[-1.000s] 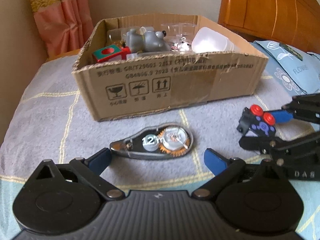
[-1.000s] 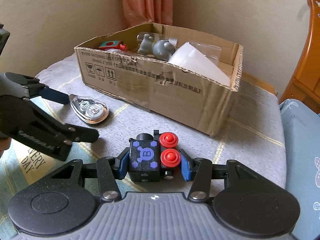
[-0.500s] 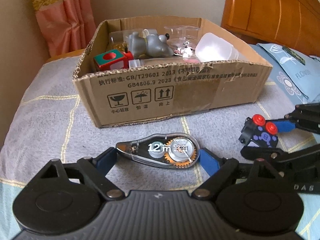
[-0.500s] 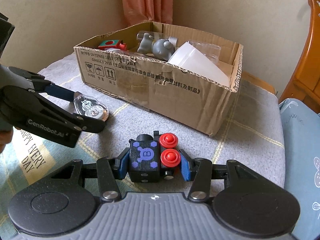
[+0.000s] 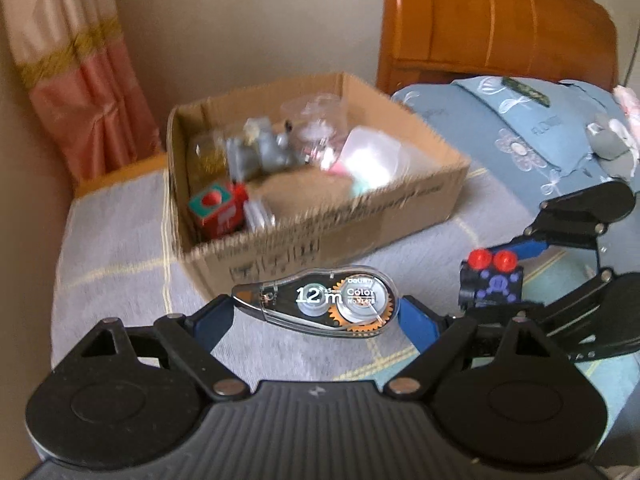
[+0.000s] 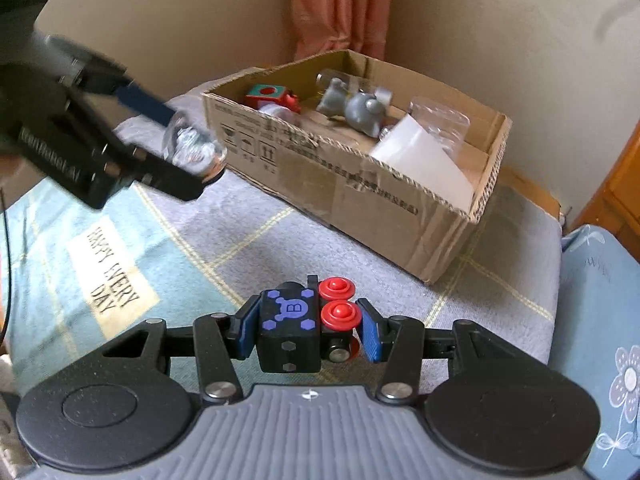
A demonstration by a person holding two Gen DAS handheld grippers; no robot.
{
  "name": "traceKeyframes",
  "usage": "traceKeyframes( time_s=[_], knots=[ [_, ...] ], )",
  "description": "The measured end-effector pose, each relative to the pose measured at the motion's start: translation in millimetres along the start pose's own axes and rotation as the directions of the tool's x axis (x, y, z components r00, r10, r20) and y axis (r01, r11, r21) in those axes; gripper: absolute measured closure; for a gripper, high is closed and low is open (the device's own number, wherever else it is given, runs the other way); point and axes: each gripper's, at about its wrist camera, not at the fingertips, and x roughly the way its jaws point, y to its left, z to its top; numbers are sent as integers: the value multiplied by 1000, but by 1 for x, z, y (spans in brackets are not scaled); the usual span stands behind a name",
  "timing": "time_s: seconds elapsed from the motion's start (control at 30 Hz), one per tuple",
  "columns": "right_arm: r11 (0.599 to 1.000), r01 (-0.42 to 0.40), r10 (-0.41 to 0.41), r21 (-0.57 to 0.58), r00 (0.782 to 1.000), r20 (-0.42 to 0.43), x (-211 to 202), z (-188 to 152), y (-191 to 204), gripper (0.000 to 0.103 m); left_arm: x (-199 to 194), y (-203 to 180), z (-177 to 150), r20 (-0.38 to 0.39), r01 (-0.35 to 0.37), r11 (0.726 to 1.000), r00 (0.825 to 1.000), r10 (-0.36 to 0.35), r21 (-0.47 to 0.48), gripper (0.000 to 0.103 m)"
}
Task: Organize rigid objects
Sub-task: 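Carry the blue cube and tape roller into the box and release them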
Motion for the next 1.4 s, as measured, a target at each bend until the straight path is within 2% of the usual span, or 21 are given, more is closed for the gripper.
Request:
traceKeyframes(
  time_s=[0.17, 0.33, 0.6, 0.77, 0.97, 1.2, 1.4],
  knots=[
    [1000, -5, 5, -4, 1000, 31, -20, 15, -5, 48, -10, 0, 28, 44, 6, 999, 999, -7, 32, 15],
    [999, 35, -34, -4, 996, 82, -37, 36, -16, 48, -5, 3, 57, 92, -18, 999, 996, 13, 49, 15],
    [997, 73, -75, 19, 989, 127, -47, 62, -36, 48, 21, 12, 90, 112, -26, 1000, 993, 25, 8, 13],
    [996, 66, -72, 55, 989, 132, -42, 71, -48, 48, 28, 19, 82, 115, -17, 999, 993, 21, -36, 9],
    [995, 74, -83, 69, 988, 130, -34, 86, -61, 48, 26, 25, 59, 101, -32, 999, 994, 33, -13, 8],
    [991, 105, -114, 81, 986, 121, -19, 120, -75, 48, 8, 32, 31, 133, -28, 1000, 991, 28, 2, 5],
    [981, 138, -150, 138, 985, 80, 12, 152, -98, 48, -7, 40, 13, 152, -7, 1000, 988, 8, -9, 5]
  ],
)
